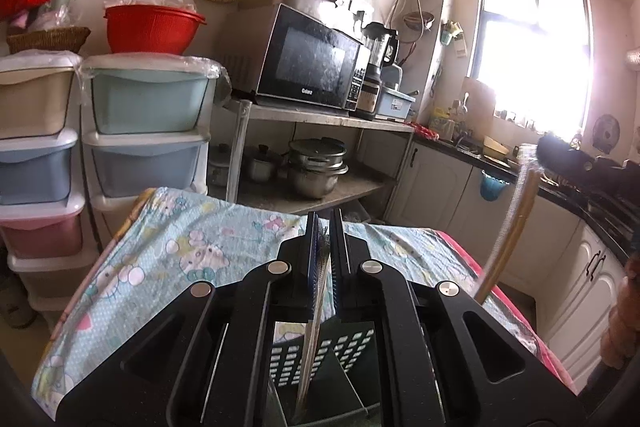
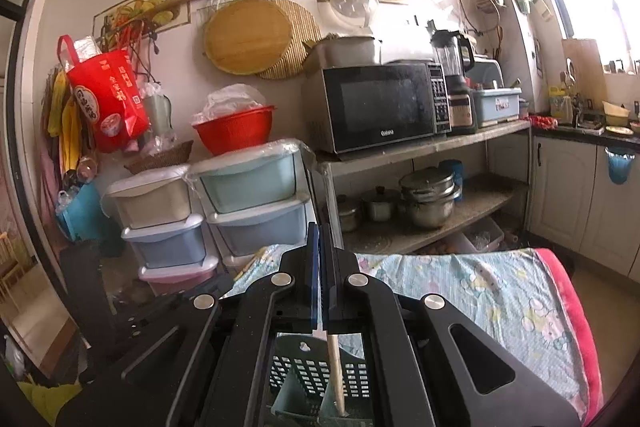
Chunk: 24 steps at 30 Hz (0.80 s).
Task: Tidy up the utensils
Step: 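Lift both held chopsticks and lower them upright into the green caddy, then open the right tool while the left tool opens, leaving chopsticks in the caddy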
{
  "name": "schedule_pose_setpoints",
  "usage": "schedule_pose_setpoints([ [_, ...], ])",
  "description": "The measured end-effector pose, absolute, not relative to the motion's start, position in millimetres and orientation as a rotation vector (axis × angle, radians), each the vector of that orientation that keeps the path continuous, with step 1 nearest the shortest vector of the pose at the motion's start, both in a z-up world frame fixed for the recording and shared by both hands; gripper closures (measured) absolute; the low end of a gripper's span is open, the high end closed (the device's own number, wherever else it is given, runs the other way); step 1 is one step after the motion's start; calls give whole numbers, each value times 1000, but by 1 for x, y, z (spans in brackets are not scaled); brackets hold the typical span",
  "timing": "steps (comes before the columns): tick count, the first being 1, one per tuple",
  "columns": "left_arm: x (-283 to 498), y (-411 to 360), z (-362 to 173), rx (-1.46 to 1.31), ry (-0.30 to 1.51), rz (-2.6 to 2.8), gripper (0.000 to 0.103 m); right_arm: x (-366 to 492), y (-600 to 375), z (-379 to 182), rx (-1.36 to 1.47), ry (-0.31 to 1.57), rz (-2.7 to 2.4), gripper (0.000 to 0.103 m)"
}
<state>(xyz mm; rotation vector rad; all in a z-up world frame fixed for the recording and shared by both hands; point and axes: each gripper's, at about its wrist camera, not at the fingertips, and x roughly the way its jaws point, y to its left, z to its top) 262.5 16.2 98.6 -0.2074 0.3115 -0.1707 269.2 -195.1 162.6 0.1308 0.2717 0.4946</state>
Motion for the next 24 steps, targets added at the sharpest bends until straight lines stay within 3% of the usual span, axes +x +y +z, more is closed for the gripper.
schedule_pose_setpoints([
  [24,253,10,76,-159,379,-166,99,276,-209,112,182,404,404,101],
])
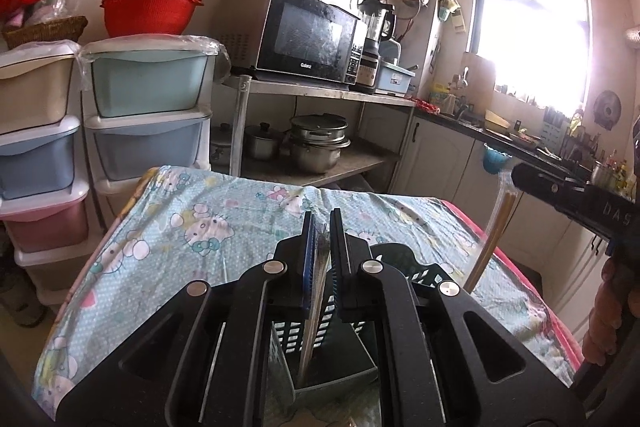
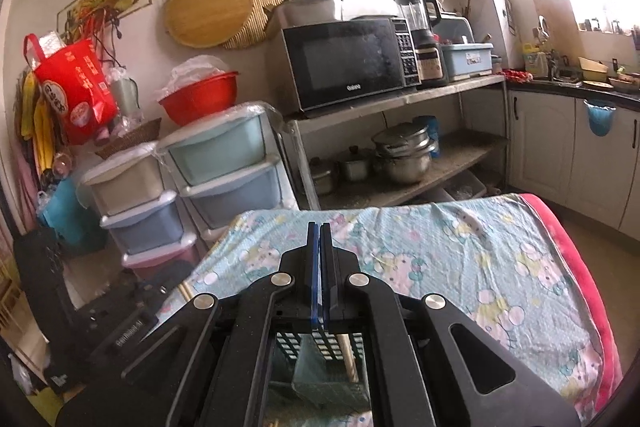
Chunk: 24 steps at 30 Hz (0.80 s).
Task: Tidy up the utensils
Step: 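Open the right tool while the left tool opens, leaving chopsticks in the caddy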
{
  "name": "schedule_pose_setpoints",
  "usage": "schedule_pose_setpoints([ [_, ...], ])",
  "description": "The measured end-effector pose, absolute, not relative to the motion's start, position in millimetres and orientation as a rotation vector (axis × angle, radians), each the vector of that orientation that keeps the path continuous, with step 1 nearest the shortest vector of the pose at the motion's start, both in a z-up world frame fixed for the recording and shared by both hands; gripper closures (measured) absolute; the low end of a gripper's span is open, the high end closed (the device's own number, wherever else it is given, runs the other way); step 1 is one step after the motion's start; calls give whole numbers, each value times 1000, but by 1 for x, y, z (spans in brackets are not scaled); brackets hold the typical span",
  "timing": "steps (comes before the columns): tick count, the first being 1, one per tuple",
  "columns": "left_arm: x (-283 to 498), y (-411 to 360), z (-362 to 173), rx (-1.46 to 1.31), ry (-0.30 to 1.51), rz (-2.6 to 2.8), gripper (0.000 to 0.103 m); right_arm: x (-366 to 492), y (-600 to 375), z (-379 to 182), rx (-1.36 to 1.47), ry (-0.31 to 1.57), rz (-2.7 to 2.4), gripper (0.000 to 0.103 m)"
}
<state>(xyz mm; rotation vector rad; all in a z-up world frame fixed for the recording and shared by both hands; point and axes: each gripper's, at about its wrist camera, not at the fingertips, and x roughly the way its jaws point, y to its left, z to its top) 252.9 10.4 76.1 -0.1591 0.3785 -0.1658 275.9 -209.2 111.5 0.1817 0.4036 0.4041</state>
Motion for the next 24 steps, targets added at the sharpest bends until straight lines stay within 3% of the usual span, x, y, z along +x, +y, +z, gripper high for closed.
schedule_pose_setpoints([
  [4,251,14,74,-160,394,-160,95,274,-215,105,203,428,397,96],
  [6,251,15,72,-161,407,-154,91,272,-219,103,215,434,397,77],
  [7,251,16,72,-163,413,-152,90,269,-221,102,218,430,390,74],
  [10,247,19,70,-168,419,-143,81,264,-223,102,206,424,382,72],
  [14,243,24,69,-186,426,-139,73,254,-224,102,184,410,373,62],
  [24,228,30,71,-219,418,-139,48,234,-227,104,157,381,364,51],
])
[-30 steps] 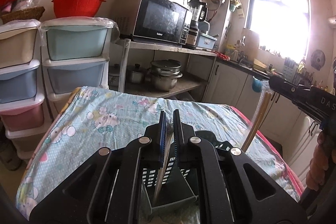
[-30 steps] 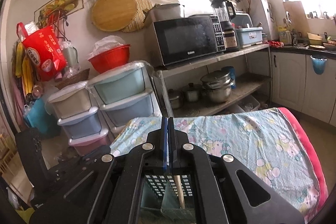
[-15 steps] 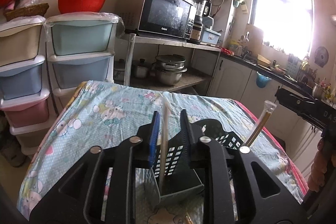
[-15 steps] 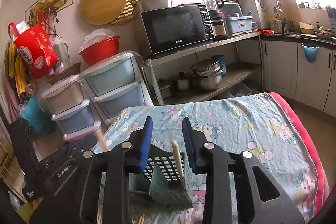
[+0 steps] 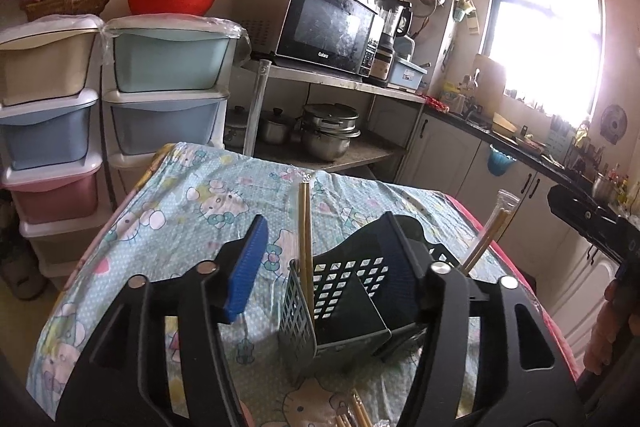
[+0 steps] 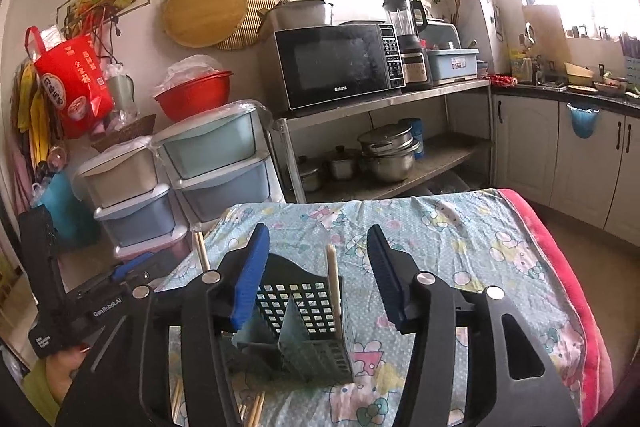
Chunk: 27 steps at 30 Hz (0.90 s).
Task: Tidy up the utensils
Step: 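Open the right tool while the left tool opens, leaving chopsticks in the caddy, then withdraw both tools from the caddy and move them over the chopstick pile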
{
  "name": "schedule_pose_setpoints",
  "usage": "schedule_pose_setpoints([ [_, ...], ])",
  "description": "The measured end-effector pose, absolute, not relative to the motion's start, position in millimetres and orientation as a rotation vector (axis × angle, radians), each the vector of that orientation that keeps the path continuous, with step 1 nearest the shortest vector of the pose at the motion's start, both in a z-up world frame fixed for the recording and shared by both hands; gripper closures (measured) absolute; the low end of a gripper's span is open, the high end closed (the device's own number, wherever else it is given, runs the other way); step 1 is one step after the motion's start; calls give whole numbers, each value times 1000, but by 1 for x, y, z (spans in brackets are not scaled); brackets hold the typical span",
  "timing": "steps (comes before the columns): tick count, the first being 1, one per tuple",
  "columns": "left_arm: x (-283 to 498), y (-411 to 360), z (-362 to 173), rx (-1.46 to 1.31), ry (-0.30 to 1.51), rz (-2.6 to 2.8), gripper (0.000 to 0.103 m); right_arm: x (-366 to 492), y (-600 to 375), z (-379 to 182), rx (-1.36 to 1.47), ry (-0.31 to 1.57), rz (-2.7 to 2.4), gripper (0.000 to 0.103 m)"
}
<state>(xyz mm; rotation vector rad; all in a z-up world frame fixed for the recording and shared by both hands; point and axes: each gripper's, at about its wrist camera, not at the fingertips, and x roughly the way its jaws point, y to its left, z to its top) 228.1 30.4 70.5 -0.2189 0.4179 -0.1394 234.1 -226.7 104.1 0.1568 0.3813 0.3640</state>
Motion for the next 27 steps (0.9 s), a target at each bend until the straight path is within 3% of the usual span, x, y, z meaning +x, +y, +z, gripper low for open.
schedule_pose_setpoints([
  [12,202,29,73,-212,390,-158,14,202,-228,103,114,354,347,39],
  [27,165,34,70,-225,393,-164,11,162,-223,101,71,349,374,36],
])
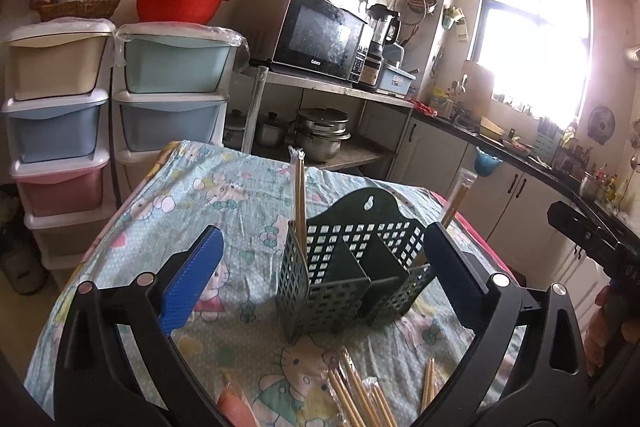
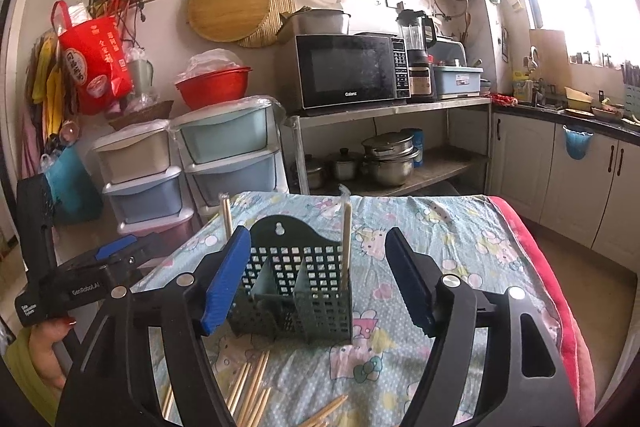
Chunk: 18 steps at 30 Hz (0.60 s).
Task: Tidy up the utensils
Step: 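Withdraw both tools from the caddy and move them over the chopstick pile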
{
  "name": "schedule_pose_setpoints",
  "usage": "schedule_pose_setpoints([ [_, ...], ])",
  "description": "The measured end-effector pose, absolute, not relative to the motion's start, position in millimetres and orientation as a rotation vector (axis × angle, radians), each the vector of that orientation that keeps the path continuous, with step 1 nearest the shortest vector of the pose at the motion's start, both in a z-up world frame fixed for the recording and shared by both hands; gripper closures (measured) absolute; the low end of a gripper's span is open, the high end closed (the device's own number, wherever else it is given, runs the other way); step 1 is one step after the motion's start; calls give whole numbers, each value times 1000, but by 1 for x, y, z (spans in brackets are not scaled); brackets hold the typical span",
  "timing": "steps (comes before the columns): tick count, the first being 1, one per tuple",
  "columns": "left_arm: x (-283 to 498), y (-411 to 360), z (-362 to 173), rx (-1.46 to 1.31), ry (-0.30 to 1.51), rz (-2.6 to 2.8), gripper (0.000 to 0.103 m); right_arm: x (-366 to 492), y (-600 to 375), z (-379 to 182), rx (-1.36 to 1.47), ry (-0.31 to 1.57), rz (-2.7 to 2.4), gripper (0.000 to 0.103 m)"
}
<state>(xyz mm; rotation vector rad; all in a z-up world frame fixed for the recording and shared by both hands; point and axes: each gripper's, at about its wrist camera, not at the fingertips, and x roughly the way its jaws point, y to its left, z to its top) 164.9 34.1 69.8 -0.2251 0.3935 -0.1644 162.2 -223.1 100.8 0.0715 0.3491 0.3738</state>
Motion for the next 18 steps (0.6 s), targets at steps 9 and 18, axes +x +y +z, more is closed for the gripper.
schedule_pose_setpoints([
  [9,154,33,56,-215,446,-171,11,145,-219,87,38,384,388,36],
  [18,150,31,36,-213,521,-183,11,136,-219,69,28,440,391,36],
])
